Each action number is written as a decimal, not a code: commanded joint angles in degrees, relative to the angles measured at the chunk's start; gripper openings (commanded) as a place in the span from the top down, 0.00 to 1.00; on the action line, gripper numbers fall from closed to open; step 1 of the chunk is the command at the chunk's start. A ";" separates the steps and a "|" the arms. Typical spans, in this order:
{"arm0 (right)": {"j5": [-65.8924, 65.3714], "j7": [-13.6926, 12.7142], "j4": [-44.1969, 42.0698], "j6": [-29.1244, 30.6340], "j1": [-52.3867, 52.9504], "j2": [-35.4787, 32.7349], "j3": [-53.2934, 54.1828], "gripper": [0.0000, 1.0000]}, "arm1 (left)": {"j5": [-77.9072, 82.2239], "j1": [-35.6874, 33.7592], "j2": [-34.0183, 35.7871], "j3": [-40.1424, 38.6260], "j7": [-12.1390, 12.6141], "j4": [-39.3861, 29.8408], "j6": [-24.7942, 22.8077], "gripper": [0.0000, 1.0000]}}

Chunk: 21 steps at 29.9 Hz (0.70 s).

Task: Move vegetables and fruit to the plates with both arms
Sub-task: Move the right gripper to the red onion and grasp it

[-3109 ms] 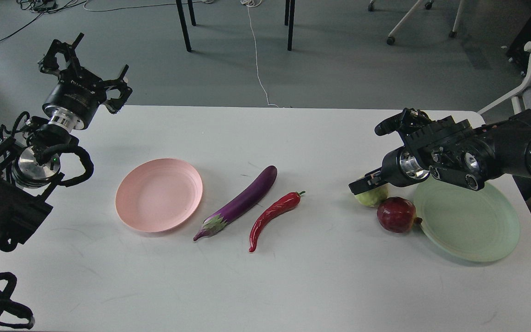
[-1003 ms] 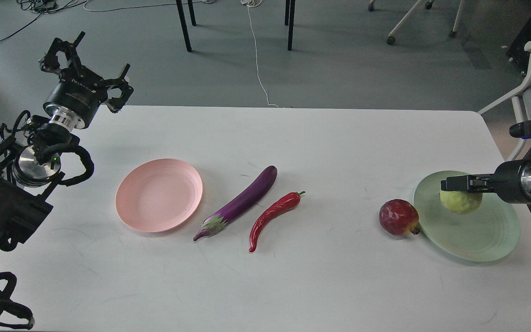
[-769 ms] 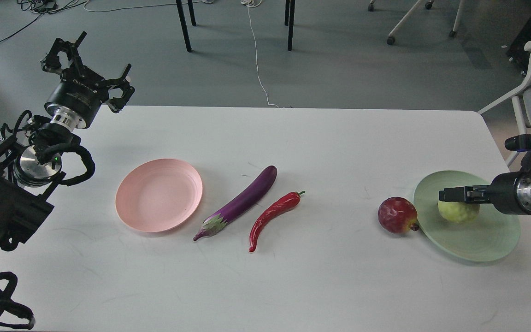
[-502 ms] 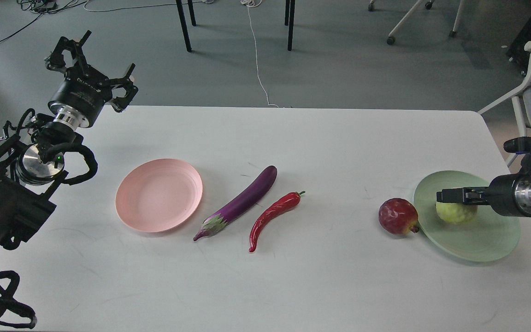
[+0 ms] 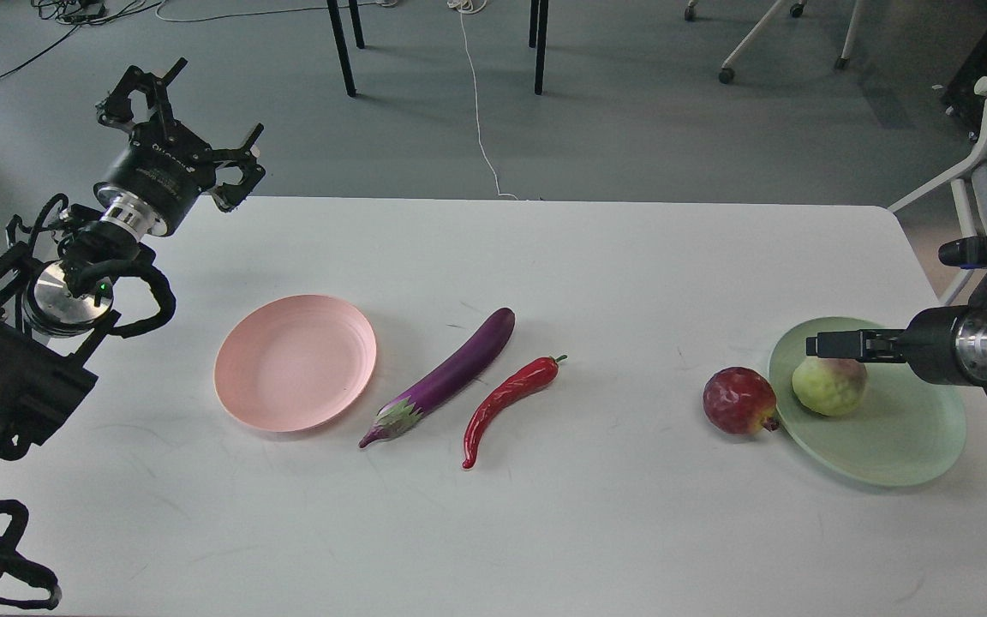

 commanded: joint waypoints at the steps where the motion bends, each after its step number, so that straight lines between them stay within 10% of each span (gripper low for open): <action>1: 0.18 -0.04 -1.80 0.43 1.07 -0.09 5.27 0.03 | 2.80 -0.16 0.10 0.00 -0.31 -0.08 0.00 0.02; 21: -4.64 -0.39 -4.80 1.30 -11.68 5.62 31.31 0.01 | 25.22 -1.39 4.76 -0.18 -0.66 -10.18 0.00 0.02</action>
